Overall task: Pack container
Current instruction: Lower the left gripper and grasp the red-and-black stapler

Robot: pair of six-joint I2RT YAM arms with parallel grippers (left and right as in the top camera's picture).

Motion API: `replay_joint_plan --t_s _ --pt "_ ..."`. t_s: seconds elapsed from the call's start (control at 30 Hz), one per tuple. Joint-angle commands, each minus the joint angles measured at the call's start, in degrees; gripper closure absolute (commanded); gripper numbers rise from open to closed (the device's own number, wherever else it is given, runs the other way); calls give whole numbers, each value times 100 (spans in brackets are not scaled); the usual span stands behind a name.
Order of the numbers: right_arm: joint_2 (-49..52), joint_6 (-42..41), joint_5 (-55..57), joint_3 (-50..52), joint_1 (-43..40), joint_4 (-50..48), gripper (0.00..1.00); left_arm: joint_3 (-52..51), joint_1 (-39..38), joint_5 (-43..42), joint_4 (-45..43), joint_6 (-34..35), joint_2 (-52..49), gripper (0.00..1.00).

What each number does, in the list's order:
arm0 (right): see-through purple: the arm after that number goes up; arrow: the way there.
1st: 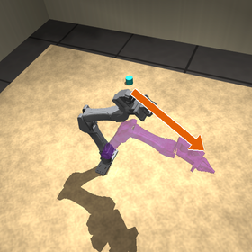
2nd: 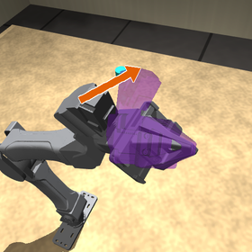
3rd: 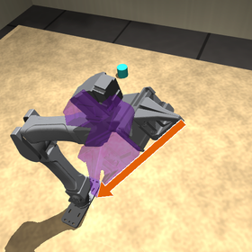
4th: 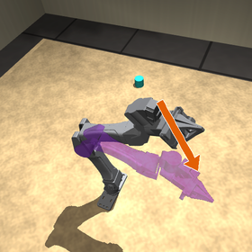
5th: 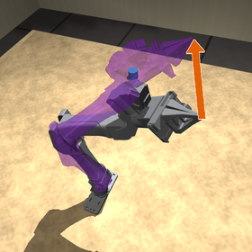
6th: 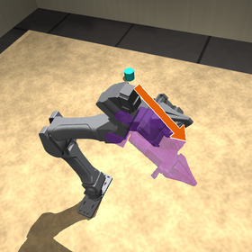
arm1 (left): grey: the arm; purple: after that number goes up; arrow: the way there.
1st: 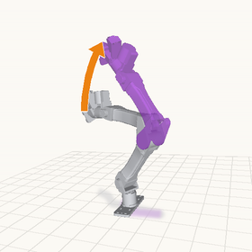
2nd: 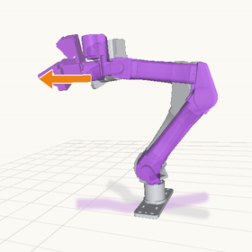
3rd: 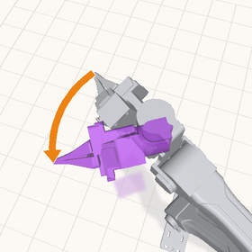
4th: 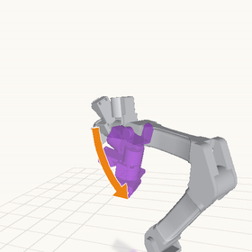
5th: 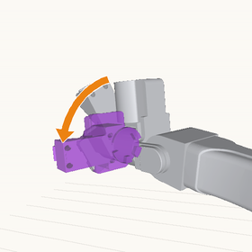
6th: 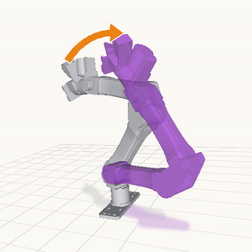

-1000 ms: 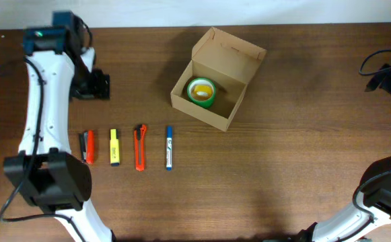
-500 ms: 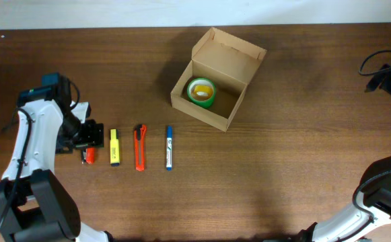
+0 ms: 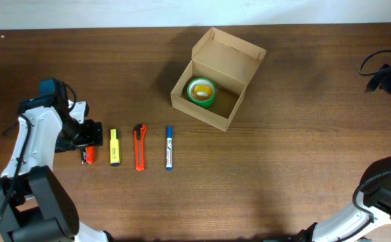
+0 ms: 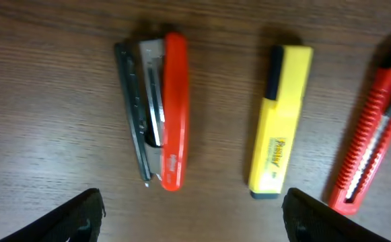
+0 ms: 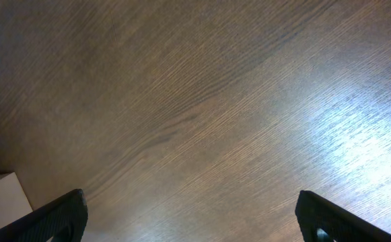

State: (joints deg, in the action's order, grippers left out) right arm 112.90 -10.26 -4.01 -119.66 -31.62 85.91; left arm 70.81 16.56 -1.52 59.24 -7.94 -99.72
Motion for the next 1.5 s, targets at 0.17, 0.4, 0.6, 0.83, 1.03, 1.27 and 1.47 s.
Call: replay_joint_plan --t_s 0.17,0.4,0.6,0.83,1.03,1.27,1.47 --pt "83 37 9 24 9 -2 1 -28 129 -26 -227 -203 -723 16" --pt "83 37 9 24 9 -2 1 -28 131 -24 -409 -201 -1073 17" --pt "83 37 9 24 9 2 1 -26 136 -24 -588 -201 -1200 18" --pt "83 37 9 24 9 37 1 -26 136 -22 -656 -201 -1462 35" --pt "83 37 -11 24 9 76 1 -26 136 -24 -876 -201 -1482 39" --pt "83 37 -39 24 9 81 1 -28 136 -24 -964 -201 -1482 61" --pt "83 37 -57 24 9 83 1 -26 136 -28 -968 -201 -1482 89"
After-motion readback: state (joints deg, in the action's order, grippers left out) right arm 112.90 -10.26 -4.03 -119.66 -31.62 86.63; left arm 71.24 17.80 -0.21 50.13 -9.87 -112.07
